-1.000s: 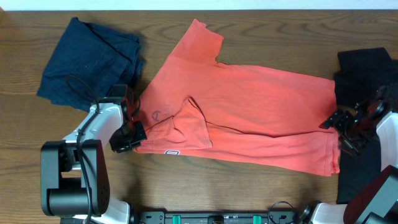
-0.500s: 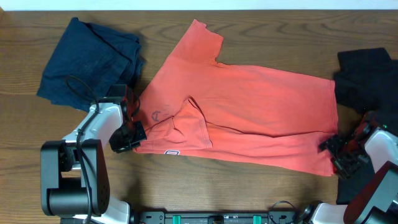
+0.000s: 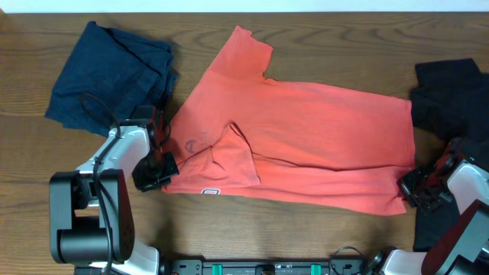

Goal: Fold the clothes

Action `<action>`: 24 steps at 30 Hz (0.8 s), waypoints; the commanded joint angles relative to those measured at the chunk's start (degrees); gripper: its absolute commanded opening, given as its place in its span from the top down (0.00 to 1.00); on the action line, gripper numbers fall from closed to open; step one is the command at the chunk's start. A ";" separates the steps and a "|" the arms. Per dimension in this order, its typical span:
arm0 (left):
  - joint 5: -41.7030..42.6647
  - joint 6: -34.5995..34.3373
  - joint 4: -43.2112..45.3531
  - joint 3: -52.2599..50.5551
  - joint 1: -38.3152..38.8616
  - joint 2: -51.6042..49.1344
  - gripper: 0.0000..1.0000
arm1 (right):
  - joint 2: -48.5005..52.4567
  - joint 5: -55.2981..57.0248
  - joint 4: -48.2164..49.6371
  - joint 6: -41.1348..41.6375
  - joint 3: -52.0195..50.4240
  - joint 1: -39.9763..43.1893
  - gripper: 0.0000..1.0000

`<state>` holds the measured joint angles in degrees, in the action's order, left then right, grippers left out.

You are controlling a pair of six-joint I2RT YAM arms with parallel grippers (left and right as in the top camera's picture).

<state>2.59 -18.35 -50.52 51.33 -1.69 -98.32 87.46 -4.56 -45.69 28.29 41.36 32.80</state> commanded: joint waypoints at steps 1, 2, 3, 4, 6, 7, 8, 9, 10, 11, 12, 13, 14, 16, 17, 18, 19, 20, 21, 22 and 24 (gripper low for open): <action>-1.55 -2.32 -3.23 -1.07 -2.03 -0.90 0.94 | -0.28 4.35 -2.60 0.17 1.62 0.70 0.99; -1.60 -2.82 -4.35 -1.07 -2.67 -0.72 0.94 | -0.52 5.90 -4.35 0.20 2.38 0.70 0.99; -1.55 -3.08 -5.60 -1.07 -3.54 -0.44 0.94 | -0.74 7.28 -5.77 0.20 3.02 0.68 0.99; -1.55 -3.26 -6.80 -1.07 -4.50 -0.22 0.94 | -1.05 8.87 -7.28 0.24 3.80 0.70 0.99; -1.55 -3.37 -8.63 -1.07 -6.10 0.11 0.94 | -1.68 11.17 -9.84 0.42 5.07 0.70 0.99; -1.55 -3.37 -9.35 -1.07 -6.88 0.20 0.94 | -2.12 11.85 -11.10 0.42 5.64 0.70 0.99; -1.55 -3.34 -9.86 -1.07 -7.43 0.22 0.94 | -2.58 12.09 -11.89 0.39 5.95 0.70 0.99; -1.55 -3.34 -10.19 -1.09 -7.85 0.22 0.94 | -2.95 12.07 -12.07 0.39 6.01 0.68 0.99; -1.51 -3.37 -10.54 -1.09 -8.13 0.24 0.94 | -3.34 12.04 -11.98 0.39 6.01 0.68 0.97; -0.90 -3.17 -10.71 -1.09 -8.22 0.26 0.94 | -3.61 11.85 -11.74 0.39 6.01 0.68 0.90; 0.13 -2.80 -10.73 -1.09 -8.20 0.28 0.94 | -3.69 11.58 -11.61 0.37 6.01 0.68 0.81; 1.62 -2.05 -10.73 -1.09 -8.20 0.28 0.92 | -3.69 11.61 -11.58 0.37 6.01 0.68 0.71; 2.89 -1.64 -10.86 -1.09 -8.20 0.28 0.88 | -3.69 11.63 -11.52 0.35 6.01 0.68 0.62; 4.98 -1.62 -11.47 -1.07 -8.20 0.31 0.76 | -3.69 11.56 -10.93 -0.15 6.16 0.68 0.49; 5.55 -1.09 -11.78 -1.07 -8.20 0.31 0.72 | -3.69 11.32 -10.84 -0.28 6.45 0.68 0.46; 6.05 -0.35 -12.09 -1.07 -8.20 0.31 0.67 | -3.69 10.64 -10.86 -0.31 6.99 0.68 0.45; 6.01 -0.31 -12.37 -1.07 -8.20 0.35 0.65 | -3.72 9.81 -10.84 -0.68 7.50 0.68 0.45; 6.03 0.17 -12.74 -1.07 -8.20 0.50 0.63 | -3.76 8.24 -10.58 -1.99 8.35 0.68 0.44; 6.01 0.61 -13.29 -0.94 -8.20 0.83 0.61 | -3.80 6.34 -10.40 -3.15 9.40 0.68 0.44; 6.01 0.74 -13.86 -0.68 -8.20 1.22 0.59 | -3.87 3.93 -10.29 -4.66 10.62 0.68 0.44; 6.03 0.74 -15.54 0.55 -8.20 2.49 0.58 | -4.02 -1.16 -10.34 -7.67 13.31 0.66 0.43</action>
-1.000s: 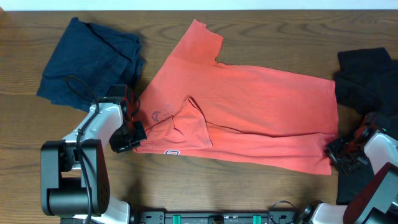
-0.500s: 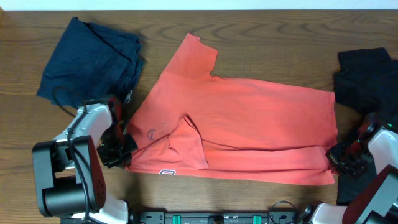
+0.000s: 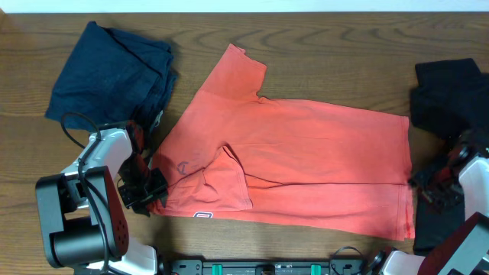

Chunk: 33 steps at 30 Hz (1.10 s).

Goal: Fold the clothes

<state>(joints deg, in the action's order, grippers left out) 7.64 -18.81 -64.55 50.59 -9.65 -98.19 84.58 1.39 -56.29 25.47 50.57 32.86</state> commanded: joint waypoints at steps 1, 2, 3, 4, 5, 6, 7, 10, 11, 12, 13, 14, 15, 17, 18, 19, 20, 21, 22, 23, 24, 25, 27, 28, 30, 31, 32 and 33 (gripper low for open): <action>1.03 1.18 -2.36 2.10 -0.24 3.10 0.58 | -1.27 -9.60 0.28 -6.21 5.42 0.59 0.43; 1.51 1.22 -3.39 3.23 -0.24 4.20 0.58 | -1.44 -12.55 0.26 -7.67 6.91 0.59 0.42; 2.21 1.44 -4.31 4.37 -0.24 5.31 0.58 | -1.73 -15.32 0.26 -8.72 8.39 0.50 0.42; 3.65 2.34 -5.27 5.60 -0.24 6.56 0.57 | -1.99 -17.59 0.26 -9.46 9.62 0.46 0.40; 6.54 3.87 -6.54 7.32 -0.17 8.04 0.55 | -2.34 -20.00 0.24 -10.21 11.06 0.42 0.38; 9.16 5.09 -7.58 8.96 0.04 9.31 0.50 | -2.67 -21.77 0.22 -10.40 12.20 0.39 0.37; 11.56 5.97 -8.31 10.97 0.59 10.75 0.43 | -3.08 -23.39 0.22 -10.40 13.35 0.35 0.36; 12.70 7.54 -7.72 16.17 3.67 14.32 0.36 | -4.02 -27.26 1.46 -10.40 15.67 0.04 0.34; 12.70 8.26 -6.56 17.44 4.87 15.21 0.34 | -4.20 -28.55 2.16 -10.38 16.11 -0.02 0.33; 12.70 9.33 -4.61 18.69 6.29 16.04 0.34 | -4.31 -29.51 3.04 -10.34 16.22 -0.07 0.33; 12.72 10.10 -2.01 19.71 7.85 16.72 0.34 | -4.35 -30.51 3.91 -10.32 16.22 -0.11 0.33; 12.72 10.80 1.03 20.48 9.42 17.14 0.34 | -4.33 -30.60 4.61 -10.29 16.22 -0.17 0.32; 12.72 11.50 3.61 20.83 10.51 17.29 0.34 | -4.33 -30.58 4.85 -10.29 16.20 -0.26 0.31; 12.68 14.36 12.00 20.96 13.51 16.98 0.35 | -4.33 -30.51 5.22 -10.32 16.20 -0.50 0.30; 12.70 15.26 15.54 20.96 14.60 16.46 0.36 | -4.33 -30.51 5.25 -10.32 16.20 -0.59 0.30; 12.63 16.22 19.39 20.96 15.65 15.52 0.36 | -4.33 -30.51 5.22 -10.32 16.20 -0.72 0.30; 12.63 16.76 22.38 20.96 16.37 14.47 0.36 | -4.33 -30.51 5.16 -10.32 16.20 -0.81 0.30; 12.63 17.20 25.55 20.96 16.96 12.92 0.36 | -4.33 -30.34 5.11 -10.32 16.20 -0.85 0.30; 12.66 17.46 28.44 21.03 17.33 10.99 0.36 | -4.33 -30.32 5.11 -10.32 16.17 -0.96 0.30; 12.72 17.77 31.08 21.20 17.49 8.72 0.36 | -4.33 -30.29 5.09 -10.32 16.17 -1.03 0.30; 12.72 17.81 32.85 21.62 17.51 6.54 0.36 | -4.33 -30.32 5.11 -10.32 16.17 -1.09 0.30; 12.76 18.43 34.36 22.47 17.51 3.69 0.36 | -4.33 -30.32 5.11 -10.32 16.17 -1.14 0.30; 12.79 20.44 35.58 24.96 17.51 -1.44 0.36 | -4.33 -30.32 5.11 -10.32 16.17 -1.14 0.30; 12.79 22.10 35.56 27.08 17.51 -4.55 0.36 | -4.33 -30.32 5.11 -10.32 16.17 -1.14 0.30; 12.76 24.20 35.08 31.80 17.51 -9.99 0.36 | -4.33 -30.27 5.11 -10.32 16.17 -1.11 0.30; 12.76 25.24 35.08 34.38 17.51 -12.68 0.36 | -4.33 -30.10 5.09 -10.32 16.17 -1.14 0.30; 12.74 26.56 35.08 36.89 17.51 -14.99 0.36 | -4.33 -29.86 5.09 -10.32 16.17 -1.11 0.30; 12.70 27.36 35.10 38.60 17.51 -16.52 0.35 | -4.33 -29.83 5.09 -10.32 16.17 -1.11 0.30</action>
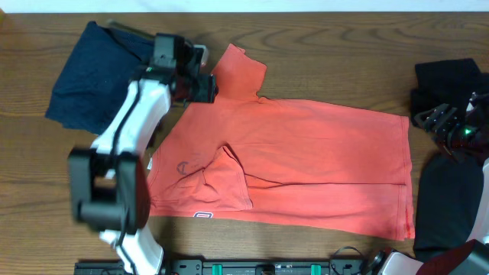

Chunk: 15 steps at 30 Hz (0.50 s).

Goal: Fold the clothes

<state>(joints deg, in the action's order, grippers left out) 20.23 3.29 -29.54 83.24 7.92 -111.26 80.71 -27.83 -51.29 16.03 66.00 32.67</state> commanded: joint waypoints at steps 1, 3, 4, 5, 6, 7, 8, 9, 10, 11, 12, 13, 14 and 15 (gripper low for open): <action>0.11 6.19 0.13 8.20 -0.07 -5.35 0.34 | -0.46 -0.63 0.09 -0.87 0.74 -0.94 0.30; 0.11 7.76 1.05 11.52 -0.07 -8.50 0.32 | -0.46 -0.63 0.09 -0.87 0.74 -0.94 0.30; 0.11 8.33 2.10 12.72 -0.07 -9.88 0.31 | -0.46 -0.61 0.11 -0.87 0.74 -0.94 0.30; 0.11 8.55 3.69 13.40 -0.07 -11.06 0.31 | -0.46 -0.61 0.11 -0.87 0.74 -0.94 0.30; 0.11 8.52 5.70 13.46 -0.07 -11.98 0.29 | -0.46 -0.61 0.13 -0.87 0.74 -0.92 0.30; 0.11 8.52 8.07 13.46 -0.07 -12.94 0.28 | -0.46 -0.50 0.13 -0.87 0.74 -0.92 0.30; 0.11 8.52 9.66 13.46 -0.07 -13.64 0.28 | -0.46 -0.46 0.11 -0.87 0.74 -0.94 0.30; 0.15 8.48 12.39 13.46 -0.02 -14.82 0.28 | -0.46 -0.46 0.11 -0.87 0.74 -0.94 0.30; 0.13 8.48 14.32 13.46 0.11 -15.69 0.28 | -0.46 -0.46 0.13 -0.87 0.74 -0.94 0.31; 0.13 8.48 16.46 13.46 0.20 -16.61 0.28 | -0.46 -0.46 0.15 -0.87 0.74 -0.92 0.31; 0.13 8.46 18.86 13.46 0.31 -17.59 0.29 | -0.46 -0.46 0.15 -0.87 0.74 -0.94 0.31; 0.11 8.46 20.79 13.44 0.46 -18.53 0.30 | -0.46 -0.46 0.15 -0.87 0.74 -0.94 0.32; 0.13 8.44 22.88 13.44 0.66 -19.47 0.30 | -0.46 -0.44 0.15 -0.87 0.74 -0.92 0.32; 0.11 8.13 24.55 13.44 0.85 -20.31 0.30 | -0.46 -0.46 0.13 -0.85 0.74 -0.92 0.33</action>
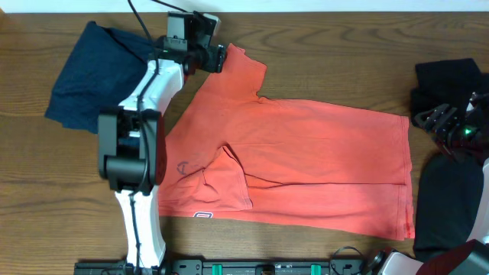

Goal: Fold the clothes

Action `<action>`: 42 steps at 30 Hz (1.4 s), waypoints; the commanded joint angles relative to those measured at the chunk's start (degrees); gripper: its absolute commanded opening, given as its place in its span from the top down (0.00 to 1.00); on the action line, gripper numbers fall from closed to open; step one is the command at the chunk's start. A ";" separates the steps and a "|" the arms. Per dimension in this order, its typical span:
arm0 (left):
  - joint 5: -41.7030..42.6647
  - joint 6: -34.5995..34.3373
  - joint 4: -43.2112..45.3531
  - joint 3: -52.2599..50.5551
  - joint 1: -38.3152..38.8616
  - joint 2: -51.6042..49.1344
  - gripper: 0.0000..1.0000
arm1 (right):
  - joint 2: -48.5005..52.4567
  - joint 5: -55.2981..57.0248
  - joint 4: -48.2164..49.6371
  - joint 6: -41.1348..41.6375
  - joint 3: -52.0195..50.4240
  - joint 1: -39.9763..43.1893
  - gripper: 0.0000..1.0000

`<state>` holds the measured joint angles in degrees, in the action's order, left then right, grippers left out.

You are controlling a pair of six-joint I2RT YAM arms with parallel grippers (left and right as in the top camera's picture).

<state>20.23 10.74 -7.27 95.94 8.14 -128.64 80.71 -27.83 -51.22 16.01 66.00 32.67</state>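
Observation:
A coral T-shirt (306, 160) lies spread flat across the middle of the table, collar end to the left. One sleeve (244, 72) points to the far side and the other sleeve (225, 179) is folded onto the body. My left gripper (219, 58) is stretched to the far side at the left edge of the far sleeve; it looks open and holds nothing. My right gripper (429, 118) hovers just off the shirt's far right hem corner, over dark cloth, fingers apart and empty.
A crumpled navy garment (99, 76) lies at the far left, under the left arm's reach. Black clothing (451, 84) is piled at the right edge, with more of it (451, 206) down the near right side. Bare wood shows along the near edge.
My left gripper has moved further away and a little right, from beside the shirt's shoulder to the far sleeve's edge. The right gripper and the shirt are unchanged.
First both grippers were at the shirt's near corners, left at the collar end and right at the hem. Then the shirt lay shifted toward the near-left and straighter. After that both grippers were off the shirt at the far side, and now the left is at the far sleeve.

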 commanded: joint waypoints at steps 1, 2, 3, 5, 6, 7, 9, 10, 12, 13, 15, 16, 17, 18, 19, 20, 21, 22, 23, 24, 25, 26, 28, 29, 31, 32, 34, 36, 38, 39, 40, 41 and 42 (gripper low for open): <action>0.11 0.09 4.07 0.74 0.87 -3.87 0.30 | -0.46 -0.46 0.07 -0.83 0.74 -0.92 0.33; 0.11 -0.59 5.55 0.74 1.14 -4.61 0.30 | -0.46 -0.48 0.04 -0.83 0.74 -0.94 0.33; 0.13 -0.92 6.75 0.74 1.36 -5.38 0.30 | -0.46 -0.48 0.02 -0.83 0.74 -0.94 0.33; 0.13 -1.18 8.57 0.74 1.92 -6.64 0.31 | -0.46 -0.46 0.02 -0.83 0.74 -0.94 0.33; 0.13 -1.25 9.09 0.74 2.19 -7.04 0.32 | -0.46 -0.46 0.02 -0.83 0.74 -0.94 0.33; 0.13 -1.51 9.44 0.74 2.45 -7.52 0.34 | -0.46 -0.46 0.02 -0.83 0.74 -0.94 0.33; 0.13 -1.81 9.81 0.72 3.21 -8.22 0.35 | -0.46 -0.46 0.02 -0.85 0.74 -0.92 0.33; 0.11 -1.79 9.92 0.72 3.52 -8.37 0.37 | -0.46 -0.46 0.02 -0.83 0.74 -0.92 0.33; -0.02 -1.77 9.73 0.72 4.20 -8.66 0.46 | -0.46 -0.46 0.02 -0.85 0.74 -0.92 0.33; -0.61 -1.77 9.68 0.63 4.46 -8.68 0.53 | -0.46 -0.46 0.00 -0.85 0.74 -0.92 0.33; -1.95 -1.79 9.73 0.63 4.59 -8.68 0.60 | -0.46 -0.48 -0.11 -0.85 0.74 -0.94 0.33; -2.58 -1.79 9.84 0.63 4.57 -8.68 0.68 | -0.46 -0.46 -0.22 -0.85 0.74 -0.92 0.33; -2.95 -1.79 9.92 0.63 4.57 -8.66 0.75 | -0.46 -0.48 -0.28 -0.85 0.74 -0.92 0.33; -2.91 -1.81 9.92 0.63 4.46 -8.66 0.81 | -0.46 -0.48 -0.42 -0.85 0.74 -0.92 0.33; -2.91 -2.29 9.84 0.63 4.42 -8.66 0.88 | -0.46 -0.46 -0.50 -0.87 0.74 -0.92 0.33; -2.91 -2.84 9.68 0.63 4.42 -8.63 0.91 | -0.46 -0.46 -0.66 -0.87 0.74 -0.92 0.33; -2.91 -3.41 9.51 0.63 4.42 -8.63 0.93 | -0.46 -0.46 -0.74 -0.87 0.74 -0.92 0.33; -2.91 -3.98 9.38 0.63 4.42 -8.61 0.94 | -0.46 -0.46 -0.83 -0.87 0.74 -0.92 0.33; -2.89 -4.44 9.05 0.63 4.42 -8.50 0.94 | -0.46 -0.46 -0.90 -0.87 0.74 -0.92 0.33; -2.89 -4.94 8.79 0.63 4.42 -8.26 0.94 | -0.46 -0.48 -0.94 -0.87 0.74 -0.92 0.33; -2.89 -5.49 8.33 0.63 4.42 -7.78 0.94 | -0.46 -0.48 -1.05 -0.87 0.74 -0.92 0.33; -2.89 -5.49 7.76 0.63 4.42 -7.10 0.93 | -0.46 -0.48 -1.11 -0.87 0.74 -0.92 0.32; -2.91 -5.42 6.91 0.63 4.42 -5.29 0.94 | -0.46 -0.46 -1.36 -0.90 0.74 -0.92 0.33; -2.93 -5.40 5.95 0.63 4.42 -3.63 0.94 | -0.46 -0.46 -1.36 -0.90 0.74 -0.92 0.33; -2.95 -5.22 4.07 0.63 4.22 -1.18 0.94 | -0.46 -0.46 -1.33 -0.90 0.74 -0.92 0.32; -2.95 -5.22 3.06 0.63 4.13 0.02 0.94 | -0.46 -0.46 -1.33 -0.98 0.74 -0.92 0.32; -2.95 -5.20 0.61 0.63 3.76 2.80 0.94 | -0.46 -0.48 -1.33 -2.54 0.74 -0.98 0.32; -2.93 -4.72 -2.32 0.63 3.43 5.55 0.94 | -0.46 -0.44 -1.33 -4.09 0.74 -1.11 0.32; -2.95 -3.89 -5.25 0.63 3.17 8.00 0.94 | -0.46 -0.24 -1.27 -5.33 0.74 -1.49 0.33; -2.93 -3.69 -6.49 0.63 3.17 9.09 0.94 | -0.44 0.52 -1.18 -5.46 0.74 -1.84 0.32; -2.95 -3.69 -7.80 0.63 3.17 10.10 0.94 | -0.44 1.73 -0.96 -5.46 0.70 -2.27 0.32; -2.93 -3.67 -9.27 0.63 3.17 11.26 0.94 | -0.44 3.08 -0.63 -5.46 0.68 -2.73 0.31; -2.93 -3.45 -10.43 0.63 3.17 12.09 0.94 | -0.33 4.72 -0.13 -5.46 0.68 -3.30 0.30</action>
<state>17.63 6.26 -15.68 95.94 11.53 -118.98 80.71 -26.52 -52.14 12.60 66.00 30.96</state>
